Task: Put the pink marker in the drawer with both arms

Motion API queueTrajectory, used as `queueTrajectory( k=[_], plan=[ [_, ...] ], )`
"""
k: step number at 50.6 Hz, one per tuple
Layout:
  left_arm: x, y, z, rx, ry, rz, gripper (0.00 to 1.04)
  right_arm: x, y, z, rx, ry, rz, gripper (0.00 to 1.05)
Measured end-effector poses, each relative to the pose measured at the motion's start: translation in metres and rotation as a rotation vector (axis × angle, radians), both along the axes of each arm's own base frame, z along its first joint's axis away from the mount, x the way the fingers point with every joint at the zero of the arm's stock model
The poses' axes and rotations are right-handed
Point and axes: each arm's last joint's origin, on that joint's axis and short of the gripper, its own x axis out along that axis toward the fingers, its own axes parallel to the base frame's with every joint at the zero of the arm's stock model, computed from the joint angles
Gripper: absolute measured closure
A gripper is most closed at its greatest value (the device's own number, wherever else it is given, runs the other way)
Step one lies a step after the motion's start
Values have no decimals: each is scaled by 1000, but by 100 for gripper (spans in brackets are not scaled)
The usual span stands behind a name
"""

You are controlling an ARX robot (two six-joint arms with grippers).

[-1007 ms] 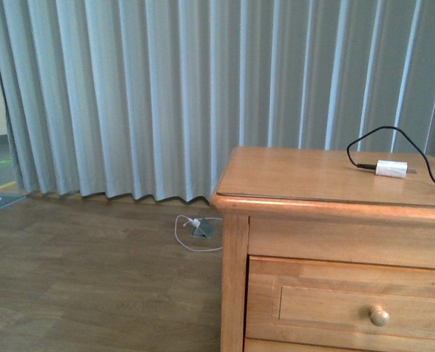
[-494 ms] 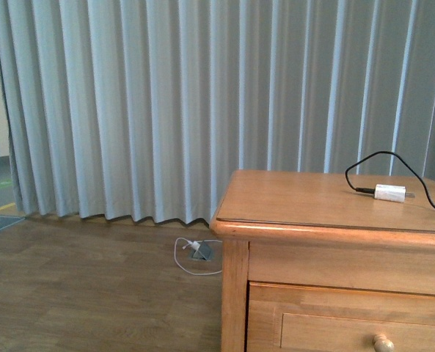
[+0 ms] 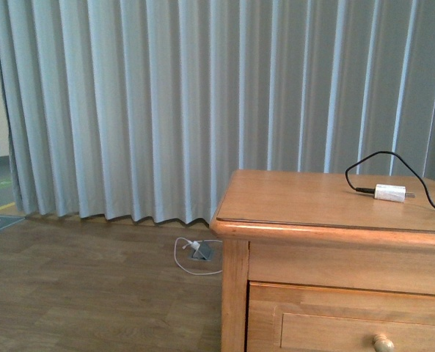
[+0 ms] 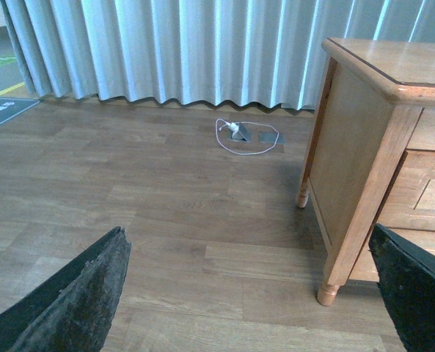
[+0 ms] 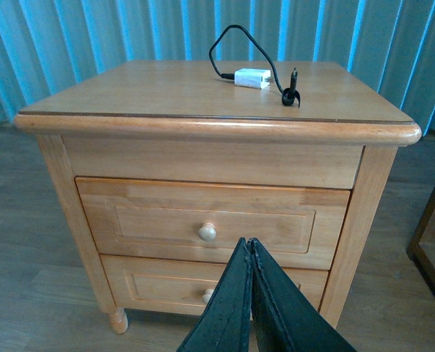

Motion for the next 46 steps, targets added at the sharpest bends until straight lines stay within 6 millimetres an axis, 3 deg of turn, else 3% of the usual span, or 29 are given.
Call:
queueTrajectory(
  k=[19,43,46],
  plan=[
    [0,0,0,0,0,0,6,-12,0,-18,-1,31,0,103],
    [0,0,0,0,0,0,6,-15,0,-16,0,0,0,103],
    [0,0,0,0,0,0,6,-15,0,-16,-2,0,0,95]
  ],
)
